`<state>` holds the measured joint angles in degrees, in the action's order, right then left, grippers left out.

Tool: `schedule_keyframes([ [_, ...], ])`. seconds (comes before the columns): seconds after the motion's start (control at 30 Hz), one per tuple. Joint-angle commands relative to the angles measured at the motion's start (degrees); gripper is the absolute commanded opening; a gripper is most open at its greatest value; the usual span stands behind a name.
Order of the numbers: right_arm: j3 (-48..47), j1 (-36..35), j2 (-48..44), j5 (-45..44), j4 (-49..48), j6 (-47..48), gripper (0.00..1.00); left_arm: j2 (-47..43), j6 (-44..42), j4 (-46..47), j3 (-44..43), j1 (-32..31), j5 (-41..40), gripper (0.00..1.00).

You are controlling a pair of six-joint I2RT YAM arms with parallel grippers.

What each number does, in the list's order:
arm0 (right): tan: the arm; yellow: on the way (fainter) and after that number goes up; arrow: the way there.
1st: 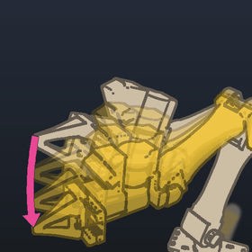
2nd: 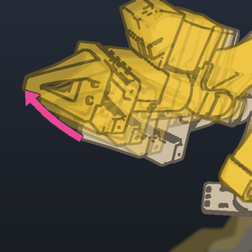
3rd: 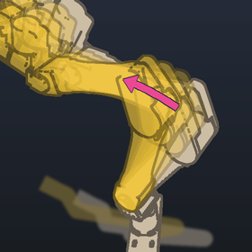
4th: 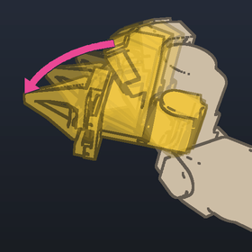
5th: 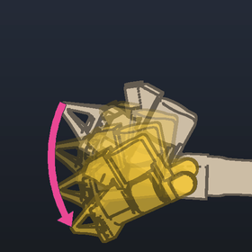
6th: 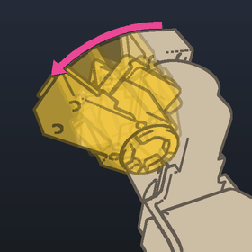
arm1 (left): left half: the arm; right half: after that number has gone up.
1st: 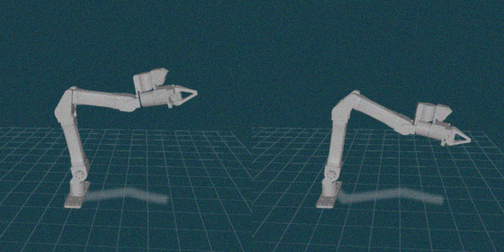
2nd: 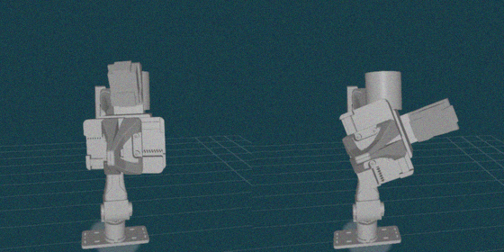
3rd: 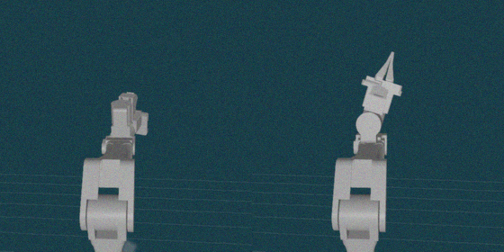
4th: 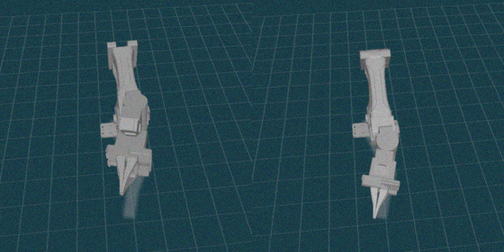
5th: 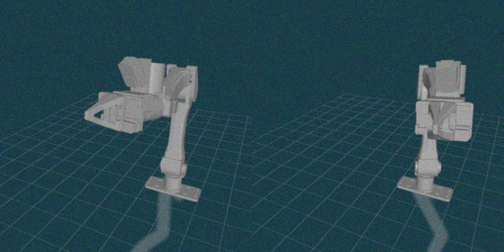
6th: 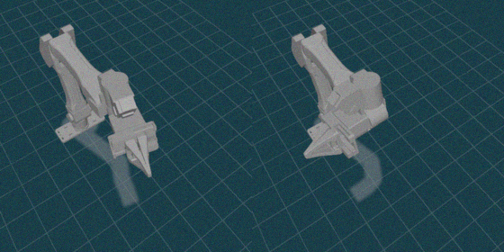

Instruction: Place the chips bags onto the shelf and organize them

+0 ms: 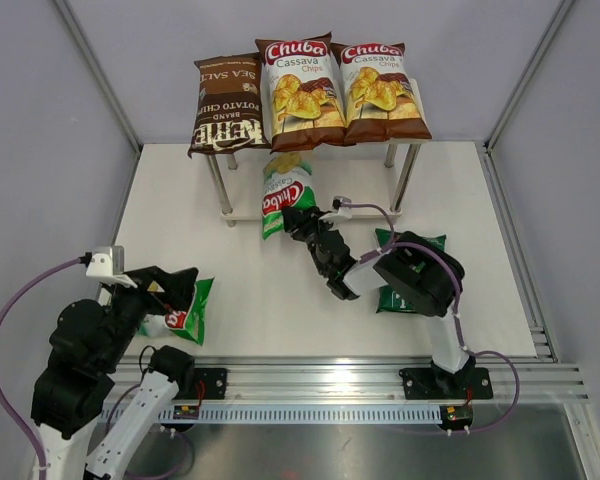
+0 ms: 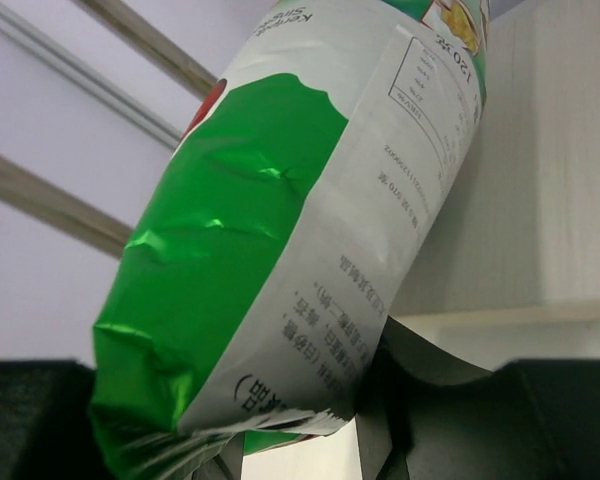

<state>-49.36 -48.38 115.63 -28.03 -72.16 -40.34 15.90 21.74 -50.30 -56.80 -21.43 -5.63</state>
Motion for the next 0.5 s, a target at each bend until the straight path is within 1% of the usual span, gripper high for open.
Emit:
schedule_keyframes([
  [0.0,-7.31,1.36,5.19,-4.66,-17.14,-1.13,0.29,-1.92,-4.77,1.43,0.72,-0.28,-0.96,0.99],
  [0.1,-12.06,2.15,10.73,-3.44,-17.14,-4.13,0.29,-3.68,-5.56,2.31,1.33,-0.28,-1.49,0.99],
  [0.17,-16.01,2.15,13.29,-2.91,-16.87,-4.57,0.32,-5.96,-5.92,3.97,2.47,-0.28,-1.84,0.99],
  [0.23,-19.08,2.24,16.46,-3.26,-15.03,-7.99,0.33,-7.81,-4.96,5.04,4.58,-0.37,-3.24,0.99],
  [0.37,-22.35,1.36,19.8,-3.78,-13.18,-10.29,0.32,-12.37,-4.43,7.05,6.78,-0.45,-4.74,0.99],
  [0.47,-23.67,-0.31,21.12,-5.1,-12.92,-10.55,0.32,-13.09,-3.46,7.85,8.45,-0.45,-6.41,0.99],
])
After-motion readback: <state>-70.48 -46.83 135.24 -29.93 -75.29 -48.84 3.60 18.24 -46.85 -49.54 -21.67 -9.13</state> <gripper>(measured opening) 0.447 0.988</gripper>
